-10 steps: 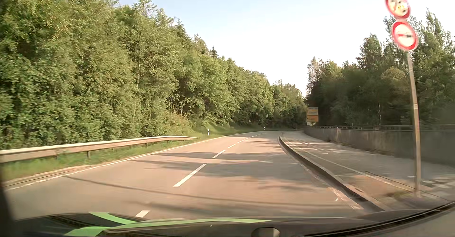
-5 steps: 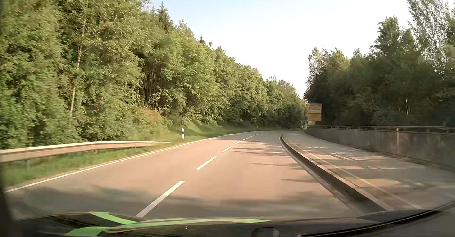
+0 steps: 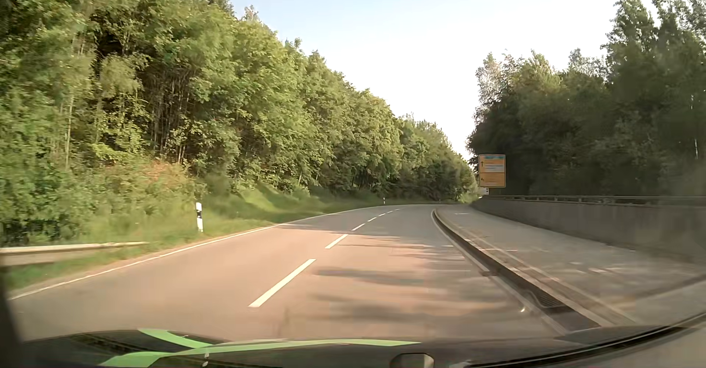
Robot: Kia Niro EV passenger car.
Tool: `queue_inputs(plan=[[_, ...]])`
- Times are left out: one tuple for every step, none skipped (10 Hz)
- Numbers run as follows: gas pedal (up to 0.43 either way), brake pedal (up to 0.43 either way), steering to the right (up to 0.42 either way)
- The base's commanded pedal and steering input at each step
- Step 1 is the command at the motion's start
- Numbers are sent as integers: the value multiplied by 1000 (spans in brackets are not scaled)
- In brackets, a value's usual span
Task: Follow the waypoints while adhering to traffic rules and regulations
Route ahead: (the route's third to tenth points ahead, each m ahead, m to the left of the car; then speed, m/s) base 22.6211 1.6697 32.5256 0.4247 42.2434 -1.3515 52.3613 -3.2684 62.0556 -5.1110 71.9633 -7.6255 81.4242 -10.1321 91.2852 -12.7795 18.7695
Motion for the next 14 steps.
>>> queue_inputs(plan=[[150,0,22],[150,0,22],[150,0,21],[157,0,21],[157,0,21],[157,0,21],[157,0,20],[157,0,20],[157,0,20],[157,0,20],[157,0,20],[157,0,19],[138,0,17],[110,0,16]])
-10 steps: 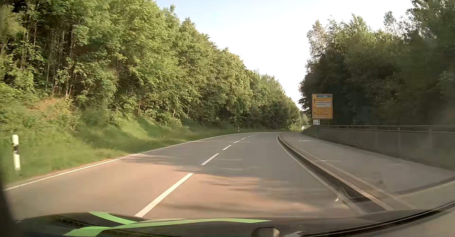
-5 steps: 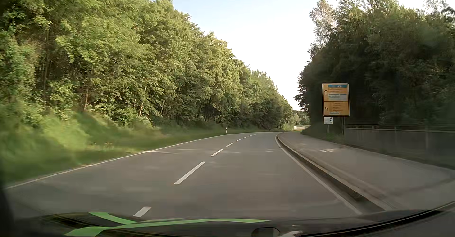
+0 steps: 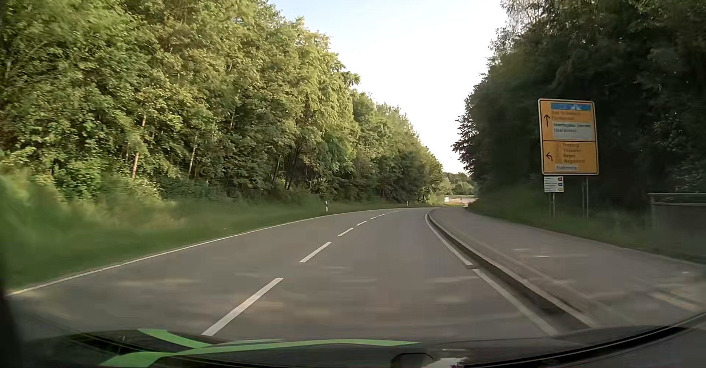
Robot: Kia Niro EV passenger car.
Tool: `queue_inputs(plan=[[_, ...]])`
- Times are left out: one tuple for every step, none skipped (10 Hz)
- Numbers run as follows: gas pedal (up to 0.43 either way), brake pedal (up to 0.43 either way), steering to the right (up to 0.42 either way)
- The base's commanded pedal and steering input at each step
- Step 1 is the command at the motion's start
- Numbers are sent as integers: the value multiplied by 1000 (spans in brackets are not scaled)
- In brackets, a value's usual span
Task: Follow the waypoints while adhering to traffic rules and regulations
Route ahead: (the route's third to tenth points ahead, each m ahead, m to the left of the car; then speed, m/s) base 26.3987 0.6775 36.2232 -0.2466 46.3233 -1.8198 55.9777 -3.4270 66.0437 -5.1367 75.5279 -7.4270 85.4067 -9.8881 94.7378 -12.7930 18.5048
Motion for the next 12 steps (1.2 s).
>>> queue_inputs(plan=[[110,0,15],[110,0,16],[118,0,16],[118,0,15],[118,0,15],[130,0,15],[130,0,15],[130,0,16],[130,0,15],[130,0,15],[130,0,16],[130,0,15]])
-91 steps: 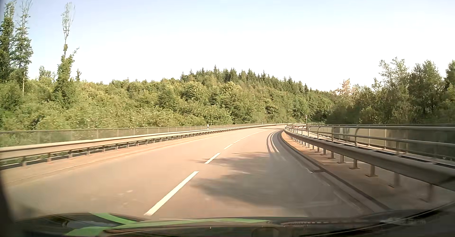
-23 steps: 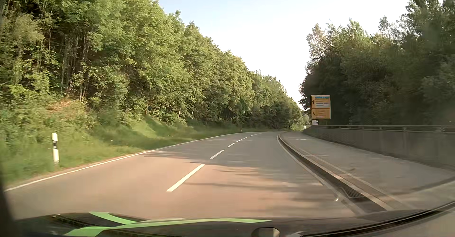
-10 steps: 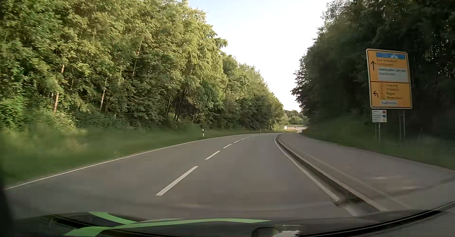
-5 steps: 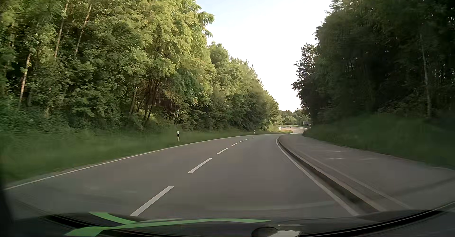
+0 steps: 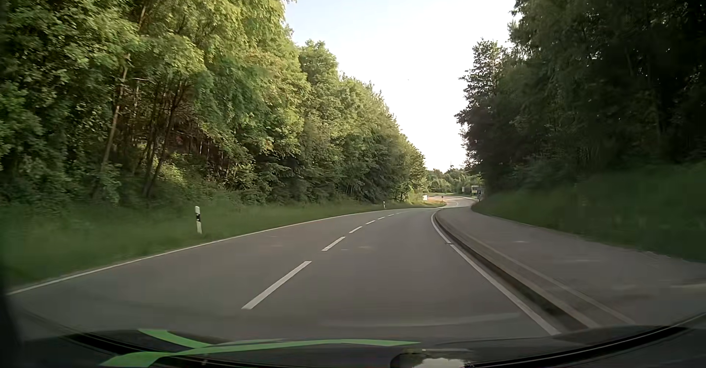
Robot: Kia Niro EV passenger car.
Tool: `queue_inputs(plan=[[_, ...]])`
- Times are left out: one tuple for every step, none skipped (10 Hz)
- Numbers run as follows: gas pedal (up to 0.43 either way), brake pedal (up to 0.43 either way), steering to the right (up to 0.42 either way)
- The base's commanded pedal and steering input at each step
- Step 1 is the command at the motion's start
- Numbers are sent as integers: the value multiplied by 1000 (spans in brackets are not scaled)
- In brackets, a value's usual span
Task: Follow the waypoints while adhering to traffic rules and regulations
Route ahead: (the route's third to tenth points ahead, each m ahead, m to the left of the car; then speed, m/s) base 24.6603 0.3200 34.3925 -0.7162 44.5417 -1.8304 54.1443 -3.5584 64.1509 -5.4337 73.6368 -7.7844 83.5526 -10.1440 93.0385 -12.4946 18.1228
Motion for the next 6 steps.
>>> queue_inputs(plan=[[118,0,16],[118,0,16],[118,0,16],[118,0,16],[130,0,17],[130,0,17]])
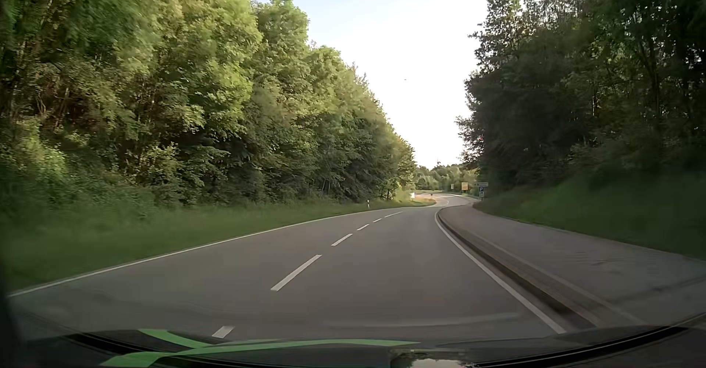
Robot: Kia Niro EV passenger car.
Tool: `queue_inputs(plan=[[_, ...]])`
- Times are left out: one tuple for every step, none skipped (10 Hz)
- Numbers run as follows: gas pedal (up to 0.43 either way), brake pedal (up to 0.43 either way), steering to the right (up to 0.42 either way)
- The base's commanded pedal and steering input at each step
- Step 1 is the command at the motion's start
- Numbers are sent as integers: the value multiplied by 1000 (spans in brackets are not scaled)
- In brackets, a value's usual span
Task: Follow the waypoints while adhering to traffic rules and regulations
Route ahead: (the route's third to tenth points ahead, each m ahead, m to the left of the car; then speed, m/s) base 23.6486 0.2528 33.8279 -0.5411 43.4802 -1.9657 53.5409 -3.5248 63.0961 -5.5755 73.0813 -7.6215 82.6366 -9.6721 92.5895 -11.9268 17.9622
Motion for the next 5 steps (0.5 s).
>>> queue_inputs(plan=[[130,0,18],[138,0,19],[138,0,19],[138,0,20],[138,0,21]])
